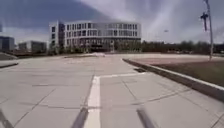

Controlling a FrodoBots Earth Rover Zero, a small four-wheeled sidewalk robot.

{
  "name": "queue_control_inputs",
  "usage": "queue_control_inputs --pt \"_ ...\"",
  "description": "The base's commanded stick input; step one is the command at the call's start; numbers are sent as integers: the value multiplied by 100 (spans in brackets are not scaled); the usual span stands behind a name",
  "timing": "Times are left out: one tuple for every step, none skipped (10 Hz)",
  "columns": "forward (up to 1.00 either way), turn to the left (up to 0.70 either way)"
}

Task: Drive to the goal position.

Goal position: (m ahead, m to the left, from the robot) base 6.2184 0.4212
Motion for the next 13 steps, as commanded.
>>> queue_control_inputs --pt "100 3" --pt "100 4" --pt "100 4" --pt "100 4" --pt "100 4" --pt "100 1" --pt "100 0" --pt "100 0" --pt "100 0" --pt "100 0" --pt "100 0" --pt "100 0" --pt "100 0"
